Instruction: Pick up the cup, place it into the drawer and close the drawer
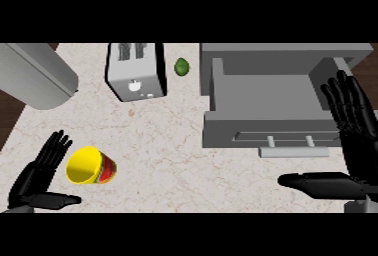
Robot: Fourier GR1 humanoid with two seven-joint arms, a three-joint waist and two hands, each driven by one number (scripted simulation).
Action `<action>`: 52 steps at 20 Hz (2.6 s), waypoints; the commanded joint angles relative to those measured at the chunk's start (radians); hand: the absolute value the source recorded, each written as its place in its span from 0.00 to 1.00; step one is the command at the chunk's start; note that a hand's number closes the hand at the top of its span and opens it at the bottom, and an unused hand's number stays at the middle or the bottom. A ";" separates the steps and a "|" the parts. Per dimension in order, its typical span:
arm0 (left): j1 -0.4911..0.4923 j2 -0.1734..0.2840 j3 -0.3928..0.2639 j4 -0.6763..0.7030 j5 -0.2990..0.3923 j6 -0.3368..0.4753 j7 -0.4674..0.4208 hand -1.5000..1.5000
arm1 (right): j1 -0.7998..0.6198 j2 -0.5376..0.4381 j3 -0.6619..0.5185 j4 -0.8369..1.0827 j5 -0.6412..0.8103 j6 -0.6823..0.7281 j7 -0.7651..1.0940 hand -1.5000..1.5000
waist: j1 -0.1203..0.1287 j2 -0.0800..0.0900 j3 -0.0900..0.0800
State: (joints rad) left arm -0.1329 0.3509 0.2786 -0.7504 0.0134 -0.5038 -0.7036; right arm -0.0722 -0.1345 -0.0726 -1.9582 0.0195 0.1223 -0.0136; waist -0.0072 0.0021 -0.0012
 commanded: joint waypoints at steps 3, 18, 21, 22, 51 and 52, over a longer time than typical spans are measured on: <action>-0.118 -0.004 -0.018 0.249 -0.053 -0.026 -0.199 0.00 | -0.017 -0.020 -0.032 0.024 -0.022 0.023 -0.020 0.00 | -0.006 0.002 -0.001; -0.206 -0.004 -0.051 0.432 -0.091 -0.006 -0.360 0.00 | -0.012 -0.029 -0.036 0.010 -0.044 0.052 -0.006 0.00 | -0.015 0.005 -0.003; -0.206 -0.013 -0.067 0.456 -0.112 0.017 -0.404 0.00 | -0.009 0.009 0.009 0.031 0.006 0.025 -0.027 0.00 | -0.011 0.007 -0.003; -0.221 0.004 -0.052 0.477 -0.099 0.002 -0.388 0.00 | 0.020 -0.008 0.002 -0.049 -0.027 0.046 0.013 0.00 | -0.021 0.005 -0.004; -0.275 -0.144 -0.115 0.350 0.020 -0.265 -0.341 1.00 | -0.061 -0.011 -0.030 0.029 -0.024 0.025 0.042 0.00 | -0.005 0.005 -0.004; -0.252 -0.109 -0.108 0.325 0.036 -0.298 -0.354 1.00 | 0.025 -0.002 -0.025 0.009 -0.029 0.041 -0.008 0.00 | -0.006 0.000 -0.002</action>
State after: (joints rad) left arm -0.3964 0.2396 0.1730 -0.3874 0.0290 -0.6007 -0.8890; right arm -0.0748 -0.1335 -0.0909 -1.9390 -0.0040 0.1573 -0.0110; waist -0.0158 0.0056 -0.0045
